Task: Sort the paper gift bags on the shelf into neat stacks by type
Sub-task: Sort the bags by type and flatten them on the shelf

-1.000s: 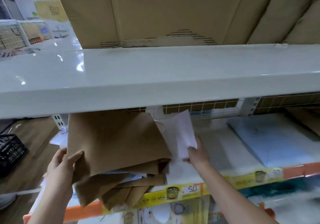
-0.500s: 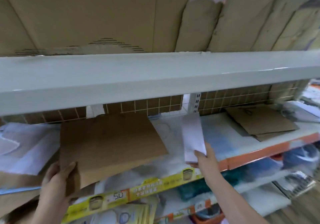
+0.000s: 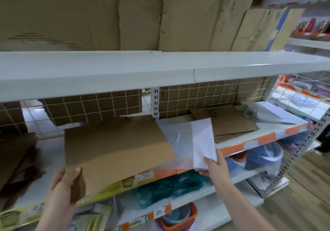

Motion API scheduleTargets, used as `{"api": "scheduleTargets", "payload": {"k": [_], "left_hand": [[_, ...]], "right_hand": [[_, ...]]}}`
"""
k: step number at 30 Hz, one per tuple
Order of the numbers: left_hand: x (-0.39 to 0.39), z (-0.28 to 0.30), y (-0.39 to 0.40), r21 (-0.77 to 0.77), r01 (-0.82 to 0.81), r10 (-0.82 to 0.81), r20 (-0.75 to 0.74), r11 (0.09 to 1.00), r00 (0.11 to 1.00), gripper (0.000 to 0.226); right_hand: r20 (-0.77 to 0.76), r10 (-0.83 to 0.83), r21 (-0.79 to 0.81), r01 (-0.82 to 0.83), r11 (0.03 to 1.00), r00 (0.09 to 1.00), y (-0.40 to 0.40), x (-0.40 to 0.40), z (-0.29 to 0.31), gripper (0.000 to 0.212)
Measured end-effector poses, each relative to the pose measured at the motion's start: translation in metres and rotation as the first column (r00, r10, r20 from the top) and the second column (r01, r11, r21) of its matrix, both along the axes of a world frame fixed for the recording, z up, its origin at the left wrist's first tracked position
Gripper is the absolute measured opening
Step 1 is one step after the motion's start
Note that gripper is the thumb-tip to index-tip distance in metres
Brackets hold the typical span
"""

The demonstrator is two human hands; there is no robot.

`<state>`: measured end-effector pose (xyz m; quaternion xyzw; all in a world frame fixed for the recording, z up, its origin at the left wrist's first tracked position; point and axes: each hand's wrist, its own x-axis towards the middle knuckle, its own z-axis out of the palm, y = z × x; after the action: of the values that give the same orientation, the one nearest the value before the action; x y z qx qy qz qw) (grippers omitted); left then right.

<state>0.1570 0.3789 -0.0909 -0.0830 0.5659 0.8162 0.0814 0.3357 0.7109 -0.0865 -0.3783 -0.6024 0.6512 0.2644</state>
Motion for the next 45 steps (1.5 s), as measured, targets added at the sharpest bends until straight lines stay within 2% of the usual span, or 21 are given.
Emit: {"api": "scheduleTargets", "payload": {"k": [4, 8, 9, 11, 12, 15, 19, 21, 23, 25, 27, 32, 35, 38, 40, 41, 44, 45], "left_hand": [[0.005, -0.003, 0.048, -0.021, 0.057, -0.057, 0.027, 0.998, 0.998, 0.031], [0.007, -0.004, 0.1, -0.009, 0.02, -0.02, 0.081, 1.0, 0.996, 0.016], [0.009, -0.001, 0.114, -0.004, 0.023, -0.023, 0.102, 1.0, 0.994, 0.021], [0.011, 0.001, 0.143, 0.012, 0.068, -0.069, 0.113, 0.998, 0.991, 0.045], [0.008, -0.003, 0.158, 0.019, 0.078, -0.079, 0.121, 0.997, 0.989, 0.048], [0.011, -0.001, 0.204, -0.022, 0.138, -0.135, 0.111, 0.99, 0.985, 0.022], [0.004, -0.013, 0.254, 0.0, 0.155, -0.154, 0.127, 0.988, 0.98, 0.031], [-0.01, -0.031, 0.271, 0.015, 0.156, -0.156, 0.187, 0.988, 0.97, 0.017], [-0.013, -0.038, 0.293, 0.041, 0.146, -0.151, 0.156, 0.988, 0.976, 0.009], [-0.009, -0.021, 0.325, 0.021, 0.156, -0.157, 0.183, 0.988, 0.97, 0.006], [0.0, -0.007, 0.352, -0.011, 0.159, -0.155, 0.168, 0.987, 0.974, 0.016], [0.006, -0.003, 0.392, 0.007, 0.172, -0.171, 0.142, 0.985, 0.975, 0.013], [0.011, -0.004, 0.414, -0.086, 0.149, -0.134, 0.155, 0.985, 0.979, 0.03], [0.016, -0.016, 0.437, -0.099, 0.073, -0.058, 0.144, 0.992, 0.988, 0.024], [0.023, -0.023, 0.456, -0.065, 0.051, -0.038, 0.19, 0.997, 0.981, 0.018], [0.028, -0.026, 0.466, -0.047, 0.053, -0.042, 0.216, 0.997, 0.975, 0.016], [0.044, -0.028, 0.502, -0.094, 0.03, -0.004, 0.259, 0.995, 0.966, 0.043], [0.049, -0.029, 0.513, -0.109, 0.029, -0.002, 0.243, 0.994, 0.97, 0.041]], "right_hand": [[-0.006, -0.054, -0.027, 0.054, 0.998, 0.999, 0.037, 0.022, -0.004, 0.035], [-0.041, -0.101, -0.04, 0.099, 0.994, 0.994, 0.076, 0.041, -0.004, 0.04], [-0.048, -0.112, -0.04, 0.11, 0.993, 0.993, 0.087, 0.045, -0.004, 0.041], [-0.063, -0.137, -0.04, 0.134, 0.99, 0.989, 0.113, 0.053, -0.008, 0.044], [-0.068, -0.146, -0.031, 0.145, 0.989, 0.987, 0.126, 0.057, -0.009, 0.043], [-0.087, -0.174, 0.003, 0.175, 0.985, 0.981, 0.169, 0.068, -0.007, 0.038], [-0.086, -0.224, 0.006, 0.225, 0.974, 0.971, 0.224, 0.08, -0.002, 0.043], [-0.067, -0.244, 0.024, 0.246, 0.969, 0.968, 0.252, 0.087, -0.001, 0.044], [-0.073, -0.272, 0.037, 0.275, 0.961, 0.959, 0.278, 0.095, 0.003, 0.043], [-0.065, -0.302, 0.057, 0.306, 0.95, 0.951, 0.302, 0.103, 0.005, 0.042], [-0.066, -0.317, 0.059, 0.321, 0.945, 0.946, 0.321, 0.11, 0.007, 0.04], [-0.046, -0.348, 0.029, 0.349, 0.936, 0.936, 0.373, 0.116, 0.003, 0.041], [-0.018, -0.35, 0.039, 0.35, 0.936, 0.937, 0.409, 0.116, -0.001, 0.043], [-0.016, -0.319, 0.065, 0.32, 0.945, 0.948, 0.448, 0.112, 0.004, 0.053], [-0.066, -0.295, -0.005, 0.295, 0.955, 0.953, 0.476, 0.109, 0.01, 0.058], [-0.08, -0.291, -0.034, 0.289, 0.957, 0.954, 0.492, 0.108, 0.011, 0.056], [-0.082, -0.255, -0.036, 0.253, 0.967, 0.964, 0.535, 0.105, 0.02, 0.038], [-0.082, -0.244, -0.038, 0.242, 0.97, 0.966, 0.55, 0.104, 0.02, 0.034]]}}
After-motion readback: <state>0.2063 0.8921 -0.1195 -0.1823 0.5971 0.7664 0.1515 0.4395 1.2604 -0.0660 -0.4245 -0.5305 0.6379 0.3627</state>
